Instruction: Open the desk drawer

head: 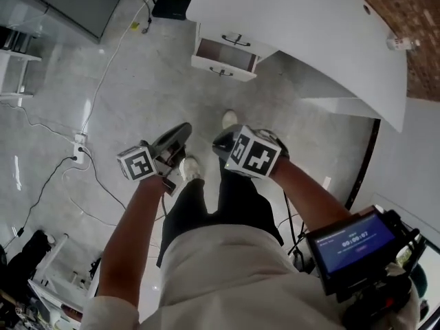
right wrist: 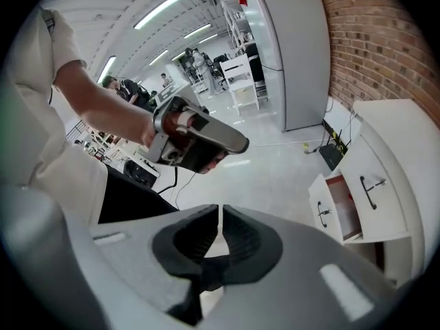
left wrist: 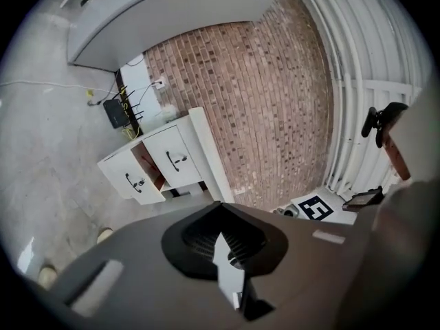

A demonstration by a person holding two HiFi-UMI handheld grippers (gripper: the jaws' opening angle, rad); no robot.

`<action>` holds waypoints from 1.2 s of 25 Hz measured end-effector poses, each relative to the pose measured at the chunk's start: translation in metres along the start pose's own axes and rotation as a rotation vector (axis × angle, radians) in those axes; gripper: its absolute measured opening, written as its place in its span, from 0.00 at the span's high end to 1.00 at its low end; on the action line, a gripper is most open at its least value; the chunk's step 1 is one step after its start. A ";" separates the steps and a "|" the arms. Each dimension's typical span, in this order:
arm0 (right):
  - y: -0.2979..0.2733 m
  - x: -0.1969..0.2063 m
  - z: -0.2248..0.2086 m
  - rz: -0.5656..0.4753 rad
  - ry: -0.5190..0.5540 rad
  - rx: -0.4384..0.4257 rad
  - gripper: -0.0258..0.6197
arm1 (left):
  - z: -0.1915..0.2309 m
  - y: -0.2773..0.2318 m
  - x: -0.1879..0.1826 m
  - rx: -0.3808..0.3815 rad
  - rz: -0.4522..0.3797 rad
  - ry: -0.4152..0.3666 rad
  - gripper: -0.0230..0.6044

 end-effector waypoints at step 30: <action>0.033 -0.058 0.061 -0.053 0.105 0.134 0.93 | -0.126 0.070 0.024 0.030 0.101 -0.183 0.95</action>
Point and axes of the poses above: the fingertips, and each gripper's own axes: y backward along the fingers, z to its left, x out of its underside, the point moved 6 cm from there along y, backward along the fingers, and after that the axes turned 8 degrees about y, right-handed, at the moved point
